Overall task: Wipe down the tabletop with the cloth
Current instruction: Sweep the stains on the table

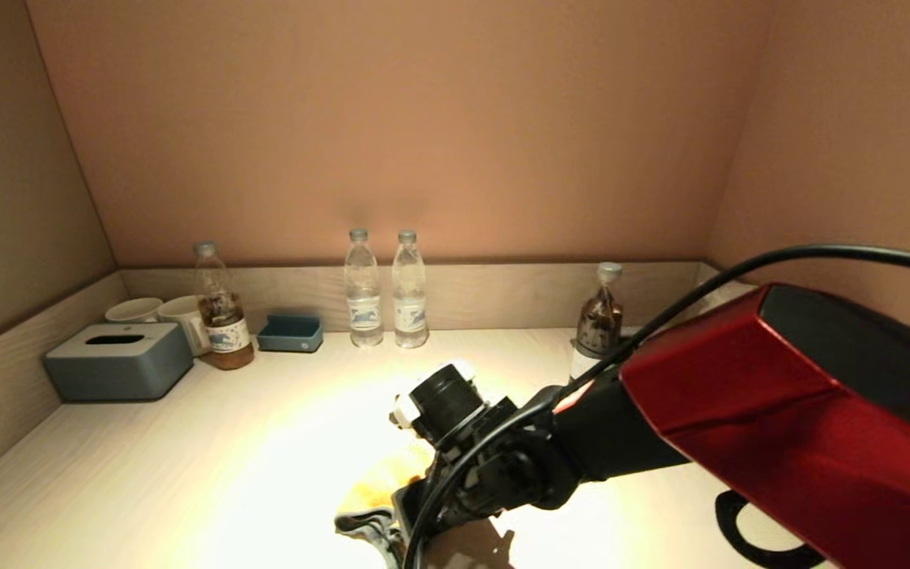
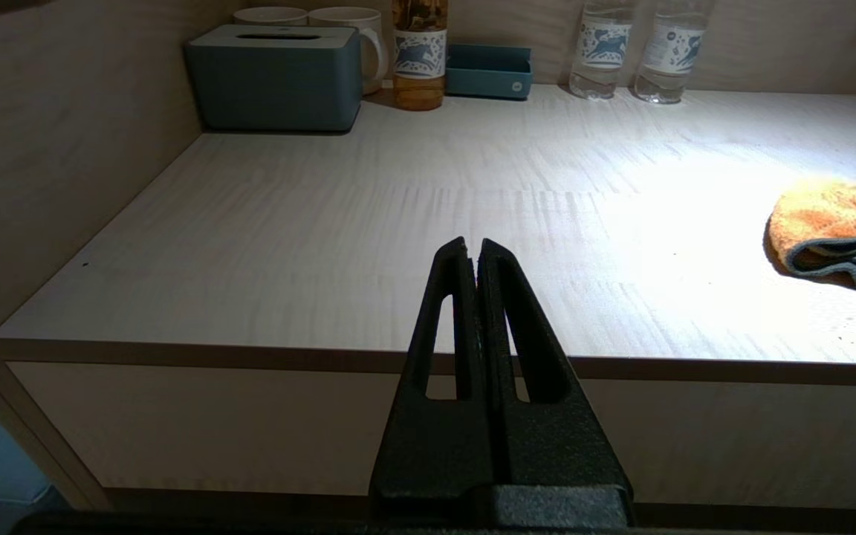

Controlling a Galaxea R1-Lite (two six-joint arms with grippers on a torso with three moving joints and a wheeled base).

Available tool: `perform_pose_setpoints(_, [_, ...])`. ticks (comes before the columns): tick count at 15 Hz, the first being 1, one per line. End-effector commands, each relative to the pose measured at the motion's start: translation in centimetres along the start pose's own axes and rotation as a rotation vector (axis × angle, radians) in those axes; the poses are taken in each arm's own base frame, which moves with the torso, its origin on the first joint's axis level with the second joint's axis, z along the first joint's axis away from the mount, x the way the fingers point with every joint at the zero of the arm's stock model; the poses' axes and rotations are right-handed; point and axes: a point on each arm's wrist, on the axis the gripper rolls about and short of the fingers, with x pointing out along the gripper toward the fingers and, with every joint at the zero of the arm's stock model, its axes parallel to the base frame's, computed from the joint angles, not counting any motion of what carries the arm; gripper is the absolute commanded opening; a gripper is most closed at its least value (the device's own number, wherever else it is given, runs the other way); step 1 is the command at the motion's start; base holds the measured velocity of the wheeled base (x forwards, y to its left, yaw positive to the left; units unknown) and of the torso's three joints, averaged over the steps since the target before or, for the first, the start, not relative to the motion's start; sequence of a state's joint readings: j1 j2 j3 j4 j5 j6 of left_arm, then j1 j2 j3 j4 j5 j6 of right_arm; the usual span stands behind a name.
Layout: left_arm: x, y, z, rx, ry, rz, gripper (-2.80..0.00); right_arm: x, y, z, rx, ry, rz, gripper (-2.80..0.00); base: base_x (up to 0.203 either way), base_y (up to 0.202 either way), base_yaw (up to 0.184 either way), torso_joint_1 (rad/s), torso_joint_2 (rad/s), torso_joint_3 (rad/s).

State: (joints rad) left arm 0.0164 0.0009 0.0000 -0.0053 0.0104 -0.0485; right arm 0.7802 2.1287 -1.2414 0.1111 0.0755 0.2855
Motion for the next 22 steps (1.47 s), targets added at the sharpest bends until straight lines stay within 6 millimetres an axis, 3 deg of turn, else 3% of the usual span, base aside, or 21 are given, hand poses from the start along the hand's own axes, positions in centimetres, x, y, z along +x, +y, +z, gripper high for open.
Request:
perform_pose_setpoints(1, [0.0,0.0,0.0,-0.001,0.000,0.001,-2.80,-0.9,-0.9,-0.1,0.021,-0.005,-0.012,-2.80,0.000,0.000,0.000,0.000,0.00,0.000])
perform_pose_setpoints(5, [0.0,0.0,0.0,-0.001,0.000,0.001,-2.80,-1.4,-1.3,-0.2,0.029,-0.013,-0.016,-2.80,0.000,0.000,0.000,0.000,0.00,0.000])
perform_pose_setpoints(9, [0.0,0.0,0.0,-0.001,0.000,0.001,-2.80,-8.3,-3.3,-5.6,0.053,-0.033,-0.034,-2.80,0.000,0.000,0.000,0.000,0.00,0.000])
perform_pose_setpoints(11, [0.0,0.0,0.0,-0.001,0.000,0.001,-2.80,-10.1,-3.9,-7.3,0.060,-0.043,-0.040,-2.80,0.000,0.000,0.000,0.000,0.00,0.000])
perform_pose_setpoints(15, [0.0,0.0,0.0,-0.001,0.000,0.001,-2.80,-11.1,-4.2,-8.9,0.063,-0.039,-0.036,-2.80,0.000,0.000,0.000,0.000,0.00,0.000])
perform_pose_setpoints(22, [0.0,0.0,0.0,-0.001,0.000,0.001,-2.80,-11.2,-3.3,-8.2,0.038,-0.063,-0.011,-2.80,0.000,0.000,0.000,0.000,0.00,0.000])
